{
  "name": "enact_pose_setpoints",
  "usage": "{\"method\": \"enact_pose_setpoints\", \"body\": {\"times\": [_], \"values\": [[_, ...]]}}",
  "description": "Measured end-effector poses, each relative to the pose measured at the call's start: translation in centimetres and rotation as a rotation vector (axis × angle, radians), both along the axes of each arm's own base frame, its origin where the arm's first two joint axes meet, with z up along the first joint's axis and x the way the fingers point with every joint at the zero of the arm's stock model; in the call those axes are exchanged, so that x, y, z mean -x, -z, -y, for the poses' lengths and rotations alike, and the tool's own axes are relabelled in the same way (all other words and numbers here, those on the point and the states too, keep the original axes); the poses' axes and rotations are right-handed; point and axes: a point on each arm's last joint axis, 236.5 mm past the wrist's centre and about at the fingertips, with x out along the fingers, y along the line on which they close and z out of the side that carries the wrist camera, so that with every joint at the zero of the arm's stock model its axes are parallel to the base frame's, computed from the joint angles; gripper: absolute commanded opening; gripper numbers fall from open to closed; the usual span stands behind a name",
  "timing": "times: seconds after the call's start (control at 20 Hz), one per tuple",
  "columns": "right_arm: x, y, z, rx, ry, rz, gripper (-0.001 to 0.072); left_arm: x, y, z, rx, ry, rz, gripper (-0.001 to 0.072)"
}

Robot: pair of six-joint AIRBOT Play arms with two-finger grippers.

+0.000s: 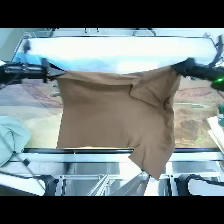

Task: Fold the shirts.

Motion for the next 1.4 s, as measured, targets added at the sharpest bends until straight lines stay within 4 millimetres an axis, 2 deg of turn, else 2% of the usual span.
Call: {"method": "enact_pose_setpoints", "body": {"times": [0.1, 0.25, 0.4, 0.5, 0.6, 0.75, 0.85, 1.05, 1.25, 1.3, 1.35, 1.4], "values": [[-1.2, 3.3, 0.4, -0.007, 0.030, -0.038, 0.0017, -1.8, 3.3, 0.4, -0.004, 0.000, -0.052, 0.0011], [-2.5, 6.5, 1.4, -0.004, 0.074, -0.067, 0.0016, -4.3, 5.4, 0.1, -0.011, -0.019, -0.074, 0.0011], [-3.4, 7.5, 2.9, 0.001, 0.106, -0.064, 0.0016, -6.3, 5.8, -1.3, -0.026, -0.050, -0.069, 0.0010], [-3.5, 7.7, 4.2, 0.001, 0.123, -0.065, 0.0016, -6.8, 6.7, -2.8, -0.086, -0.065, -0.090, 0.0011], [-2.9, 8.0, 4.8, 0.000, 0.101, -0.074, 0.0017, -6.4, 8.1, -4.1, -0.166, -0.058, -0.119, 0.0012], [-1.6, 9.2, 4.7, 0.021, 0.037, -0.104, 0.0017, -5.5, 10.3, -5.5, -0.273, -0.038, -0.167, 0.0012], [-0.8, 10.5, 4.4, 0.036, 0.000, -0.137, 0.0017, -4.7, 11.6, -5.6, -0.311, -0.006, -0.196, 0.0012], [0.6, 13.2, 4.0, 0.060, -0.048, -0.214, 0.0017, -1.9, 14.4, -4.9, -0.360, 0.102, -0.292, 0.0012], [1.7, 14.9, 4.1, 0.086, -0.072, -0.271, 0.0018, -0.1, 15.4, -4.4, -0.384, 0.173, -0.346, 0.0013], [1.9, 15.2, 4.1, 0.092, -0.073, -0.283, 0.0029, 0.1, 15.5, -4.4, -0.387, 0.182, -0.353, 0.0049], [2.1, 15.5, 4.2, 0.099, -0.076, -0.295, 0.0090, 0.3, 15.6, -4.3, -0.388, 0.189, -0.358, 0.0194], [2.2, 15.7, 4.3, 0.108, -0.079, -0.301, 0.0228, 0.5, 15.6, -4.3, -0.393, 0.195, -0.363, 0.0290]]}}
